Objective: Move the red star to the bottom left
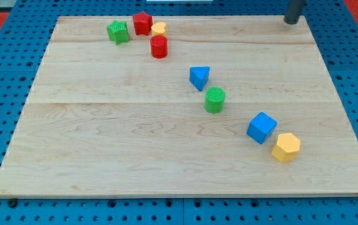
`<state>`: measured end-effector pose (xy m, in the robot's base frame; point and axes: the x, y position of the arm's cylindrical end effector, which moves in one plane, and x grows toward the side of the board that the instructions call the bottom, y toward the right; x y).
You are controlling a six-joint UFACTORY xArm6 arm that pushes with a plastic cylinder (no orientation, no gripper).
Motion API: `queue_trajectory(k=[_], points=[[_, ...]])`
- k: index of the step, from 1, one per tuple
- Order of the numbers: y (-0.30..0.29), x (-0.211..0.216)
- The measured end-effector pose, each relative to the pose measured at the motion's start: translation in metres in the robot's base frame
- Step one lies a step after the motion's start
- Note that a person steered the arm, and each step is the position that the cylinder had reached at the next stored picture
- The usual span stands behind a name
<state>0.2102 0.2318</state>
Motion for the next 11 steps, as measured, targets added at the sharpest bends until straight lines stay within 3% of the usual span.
queue_trajectory(k=[8,11], points=[[-0.277,-0.017],[-0.289,-0.007]])
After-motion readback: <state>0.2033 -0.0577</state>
